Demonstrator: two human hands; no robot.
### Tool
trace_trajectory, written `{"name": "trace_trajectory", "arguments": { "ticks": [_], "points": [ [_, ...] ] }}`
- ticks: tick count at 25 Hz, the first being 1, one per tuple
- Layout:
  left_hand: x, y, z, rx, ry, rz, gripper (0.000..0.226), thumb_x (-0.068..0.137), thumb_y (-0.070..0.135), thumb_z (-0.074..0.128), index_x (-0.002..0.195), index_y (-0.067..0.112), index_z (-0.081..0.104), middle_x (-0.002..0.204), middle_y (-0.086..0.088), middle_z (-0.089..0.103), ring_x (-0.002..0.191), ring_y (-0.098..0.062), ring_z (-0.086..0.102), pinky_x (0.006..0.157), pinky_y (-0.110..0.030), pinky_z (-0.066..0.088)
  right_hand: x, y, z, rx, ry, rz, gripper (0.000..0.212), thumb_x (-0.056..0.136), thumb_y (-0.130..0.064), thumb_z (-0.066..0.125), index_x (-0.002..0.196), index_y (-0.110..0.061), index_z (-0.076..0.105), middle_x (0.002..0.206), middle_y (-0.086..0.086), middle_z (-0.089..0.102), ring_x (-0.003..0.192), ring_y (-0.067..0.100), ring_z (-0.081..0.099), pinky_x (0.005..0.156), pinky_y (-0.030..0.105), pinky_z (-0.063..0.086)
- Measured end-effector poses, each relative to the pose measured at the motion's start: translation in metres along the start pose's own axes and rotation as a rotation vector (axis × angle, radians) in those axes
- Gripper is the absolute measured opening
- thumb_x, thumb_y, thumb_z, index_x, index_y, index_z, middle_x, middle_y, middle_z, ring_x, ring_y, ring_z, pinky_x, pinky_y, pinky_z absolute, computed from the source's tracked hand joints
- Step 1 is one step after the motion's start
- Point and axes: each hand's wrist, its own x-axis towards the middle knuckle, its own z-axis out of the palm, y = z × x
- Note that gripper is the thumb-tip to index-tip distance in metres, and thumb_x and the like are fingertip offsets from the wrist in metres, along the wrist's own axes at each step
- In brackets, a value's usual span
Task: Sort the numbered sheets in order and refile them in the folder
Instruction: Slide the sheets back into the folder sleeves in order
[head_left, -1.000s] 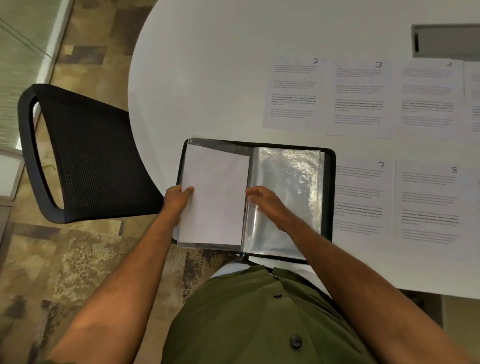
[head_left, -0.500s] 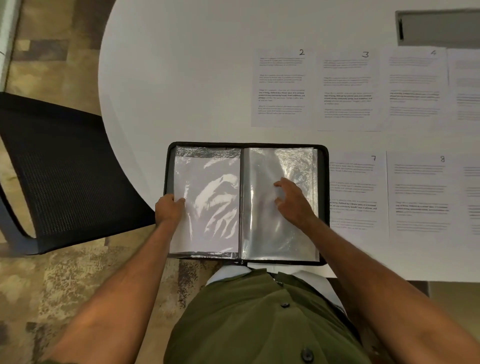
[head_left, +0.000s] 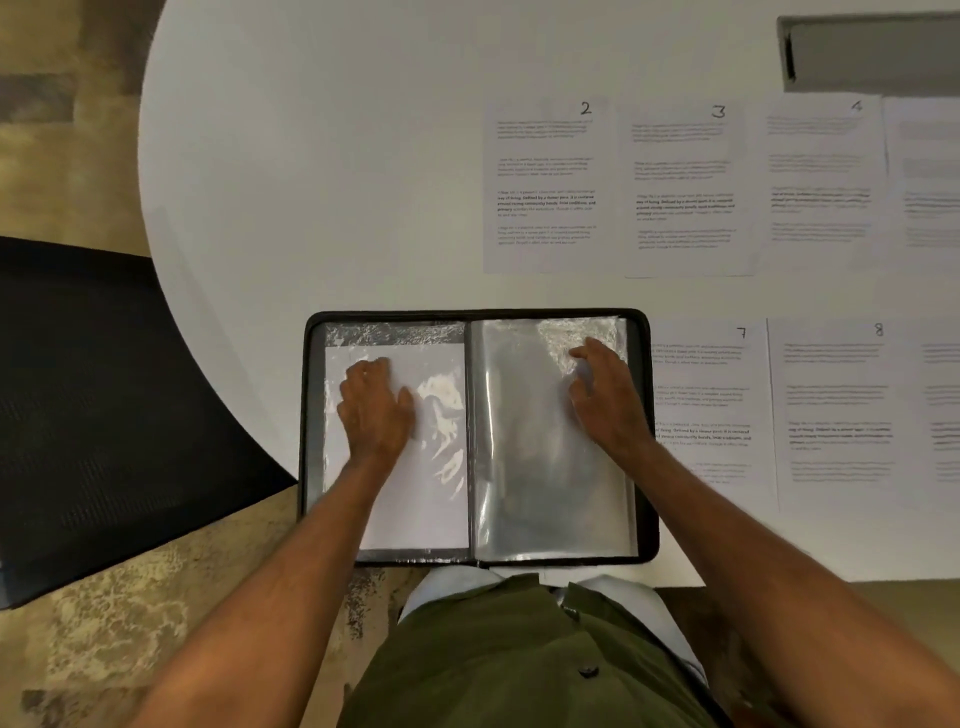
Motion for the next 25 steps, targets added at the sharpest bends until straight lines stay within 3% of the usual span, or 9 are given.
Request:
{"name": "trace_trajectory", "arguments": {
  "ticks": [3, 10, 13, 16, 19, 25],
  "points": [
    [0.027, 0.049, 0.003, -0.072, 0.022, 0.108, 0.043, 0.095, 0.022, 0.062, 0.136, 0.015, 0.051, 0.141, -0.012, 0.045, 0.13, -0.033, 0.043, 0.107, -0.05, 0.038, 0.031, -0.006, -0.015, -0.018, 0.101, 0.01, 0.04, 0.097, -0.014, 0.059, 0.137, -0.013, 0.056, 0.148, 0.002, 0.052, 0.14, 0.02, 0.043, 0.114, 0.021, 0.026],
    [0.11, 0.142, 0.012, -0.098, -0.028, 0.271, 0.054, 0.1, 0.03, 0.057, 0.149, 0.014, 0.043, 0.15, -0.012, 0.041, 0.136, -0.031, 0.039, 0.112, -0.05, 0.037, 0.126, -0.018, -0.034, -0.057, 0.114, 0.055, 0.056, 0.104, -0.031, 0.055, 0.155, -0.017, 0.036, 0.165, 0.003, 0.031, 0.152, 0.02, 0.027, 0.124, 0.039, 0.027],
    [0.138, 0.169, 0.018, -0.056, -0.063, 0.279, 0.058, 0.101, 0.034, 0.056, 0.152, 0.013, 0.038, 0.154, -0.011, 0.036, 0.139, -0.031, 0.034, 0.113, -0.049, 0.033, 0.162, -0.023, -0.03, -0.097, 0.097, 0.065, 0.067, 0.103, -0.038, 0.056, 0.16, -0.015, 0.027, 0.169, 0.006, 0.022, 0.156, 0.022, 0.018, 0.127, 0.042, 0.021],
    [0.154, 0.183, 0.029, 0.033, -0.079, 0.262, 0.059, 0.099, 0.039, 0.056, 0.148, 0.013, 0.038, 0.152, -0.012, 0.035, 0.137, -0.033, 0.034, 0.108, -0.051, 0.035, 0.184, -0.027, -0.015, -0.187, 0.051, 0.056, 0.08, 0.103, -0.045, 0.054, 0.164, -0.013, 0.012, 0.172, 0.007, 0.008, 0.159, 0.022, 0.004, 0.127, 0.036, 0.009],
    [0.156, 0.191, 0.043, 0.116, -0.08, 0.24, 0.072, 0.098, 0.048, 0.053, 0.154, 0.01, 0.028, 0.158, -0.012, 0.025, 0.142, -0.034, 0.026, 0.112, -0.052, 0.03, 0.19, -0.024, 0.006, -0.299, 0.005, 0.059, 0.091, 0.102, -0.058, 0.046, 0.164, -0.009, 0.002, 0.172, 0.01, -0.004, 0.159, 0.023, -0.007, 0.128, 0.037, 0.001],
    [0.149, 0.203, 0.054, 0.157, -0.16, 0.233, 0.082, 0.101, 0.063, 0.037, 0.161, 0.012, 0.014, 0.169, -0.011, 0.002, 0.154, -0.033, 0.005, 0.12, -0.055, 0.014, 0.192, -0.023, 0.018, -0.398, 0.031, 0.074, 0.089, 0.103, -0.064, 0.031, 0.163, -0.008, -0.001, 0.171, 0.014, -0.009, 0.158, 0.026, -0.011, 0.129, 0.039, -0.003]
  ]
}}
